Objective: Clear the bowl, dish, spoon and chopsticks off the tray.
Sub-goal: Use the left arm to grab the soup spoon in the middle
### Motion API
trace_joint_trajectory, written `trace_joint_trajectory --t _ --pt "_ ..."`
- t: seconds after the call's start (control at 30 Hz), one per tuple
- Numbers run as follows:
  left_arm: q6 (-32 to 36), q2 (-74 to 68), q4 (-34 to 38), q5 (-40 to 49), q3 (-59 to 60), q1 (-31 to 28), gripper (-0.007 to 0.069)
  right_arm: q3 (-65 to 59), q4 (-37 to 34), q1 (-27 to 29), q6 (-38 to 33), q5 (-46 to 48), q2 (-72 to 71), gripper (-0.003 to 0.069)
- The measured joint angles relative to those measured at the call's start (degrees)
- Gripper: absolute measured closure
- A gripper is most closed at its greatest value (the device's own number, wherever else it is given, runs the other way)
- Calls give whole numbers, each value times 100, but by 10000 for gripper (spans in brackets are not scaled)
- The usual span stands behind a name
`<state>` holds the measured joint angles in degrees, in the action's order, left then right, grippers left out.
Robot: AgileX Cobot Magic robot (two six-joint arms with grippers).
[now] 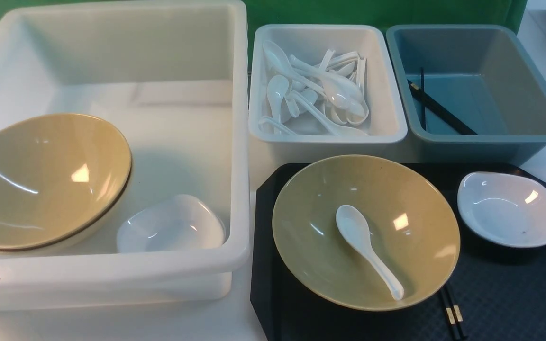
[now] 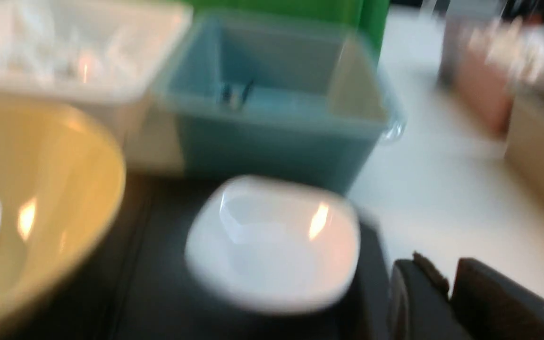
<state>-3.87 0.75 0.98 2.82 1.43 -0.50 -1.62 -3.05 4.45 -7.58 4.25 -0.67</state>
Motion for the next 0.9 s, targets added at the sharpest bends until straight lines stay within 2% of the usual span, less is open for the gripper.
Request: trace_joint_trajectory --t 0.07,0.1,0.17,0.23,0.3,0.33,0.37,0.4,0.5,0.6,0.7,0.77,0.9 --pt "0 0 -14 -816 0 0 631 0 0 0 0 -927 0 508" --pt "0 0 -19 -890 0 0 631 0 0 0 0 -1097 0 508" --pt "14 0 -18 -1811 0 0 631 0 0 0 36 -2125 0 508" --pt "21 0 -18 -2207 0 0 631 0 0 0 70 -2461 0 507" --pt "21 0 -18 -2860 0 0 631 0 0 0 412 -3101 0 507" --pt "-16 0 -18 -3210 0 0 631 0 -5 0 953 -3389 0 505" --pt "-25 0 -18 -3298 0 0 631 0 -5 0 1033 -3428 0 505" --pt "-112 0 -18 -3530 0 0 631 0 -12 0 1645 -3681 0 505" --pt "-317 4 15 -3851 0 0 631 0 -22 0 2694 -4022 0 504" --pt "-790 4 141 -3973 0 0 631 0 -39 0 3173 -4108 0 501" --pt "-1034 4 275 -3488 -356 0 631 71 -50 0 3296 -3846 0 498" --pt "-982 -44 289 -2855 -971 0 631 365 -63 0 3034 -3243 0 505" --pt "-433 -678 294 -1866 -2092 0 631 1109 -63 0 2136 -2285 244 570"
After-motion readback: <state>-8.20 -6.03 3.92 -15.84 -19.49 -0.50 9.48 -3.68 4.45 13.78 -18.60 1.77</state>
